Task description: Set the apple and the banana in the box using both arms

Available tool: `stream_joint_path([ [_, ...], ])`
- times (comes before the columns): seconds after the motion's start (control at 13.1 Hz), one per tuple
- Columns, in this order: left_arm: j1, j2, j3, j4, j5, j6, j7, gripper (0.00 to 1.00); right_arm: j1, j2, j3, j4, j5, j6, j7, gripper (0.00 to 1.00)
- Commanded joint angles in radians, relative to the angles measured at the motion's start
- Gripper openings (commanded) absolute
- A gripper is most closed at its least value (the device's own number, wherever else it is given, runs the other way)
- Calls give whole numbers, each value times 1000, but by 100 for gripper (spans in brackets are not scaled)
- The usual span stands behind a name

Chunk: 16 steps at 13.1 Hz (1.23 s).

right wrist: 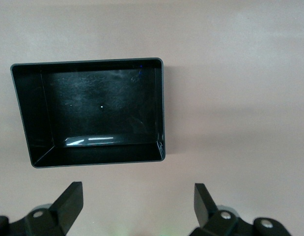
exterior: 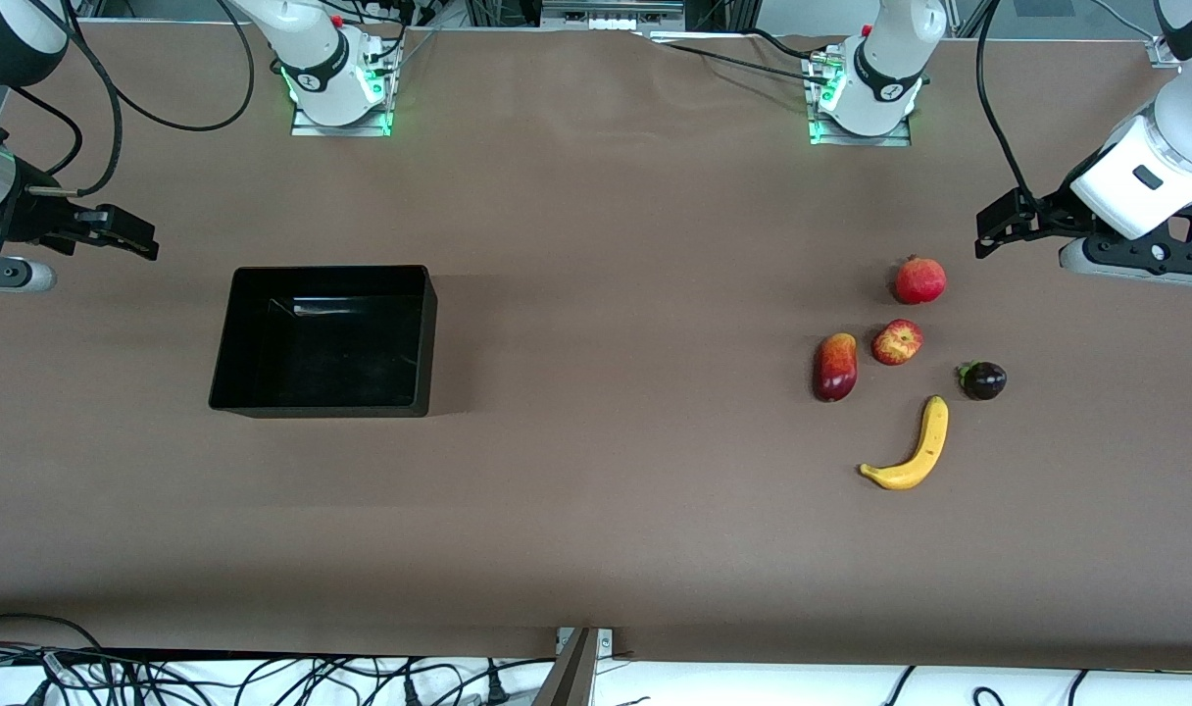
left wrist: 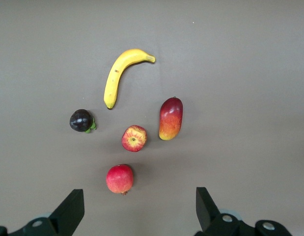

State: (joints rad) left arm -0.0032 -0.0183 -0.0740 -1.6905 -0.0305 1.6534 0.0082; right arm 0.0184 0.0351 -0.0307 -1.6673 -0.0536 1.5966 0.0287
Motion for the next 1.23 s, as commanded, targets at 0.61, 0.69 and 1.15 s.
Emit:
stream_joint_path([
  [0.61, -3, 14, -3, 29, 26, -7, -2, 100, -6, 29, 6, 12, -8, -36, 23, 100],
  [0.69, -3, 14, -3, 28, 26, -7, -2, 100, -8, 34, 6, 12, -8, -24, 27, 100],
  [1.15, -3, 14, -3, 29, 26, -6, -2, 100, -28, 103, -27, -32, -43, -14, 14, 100],
])
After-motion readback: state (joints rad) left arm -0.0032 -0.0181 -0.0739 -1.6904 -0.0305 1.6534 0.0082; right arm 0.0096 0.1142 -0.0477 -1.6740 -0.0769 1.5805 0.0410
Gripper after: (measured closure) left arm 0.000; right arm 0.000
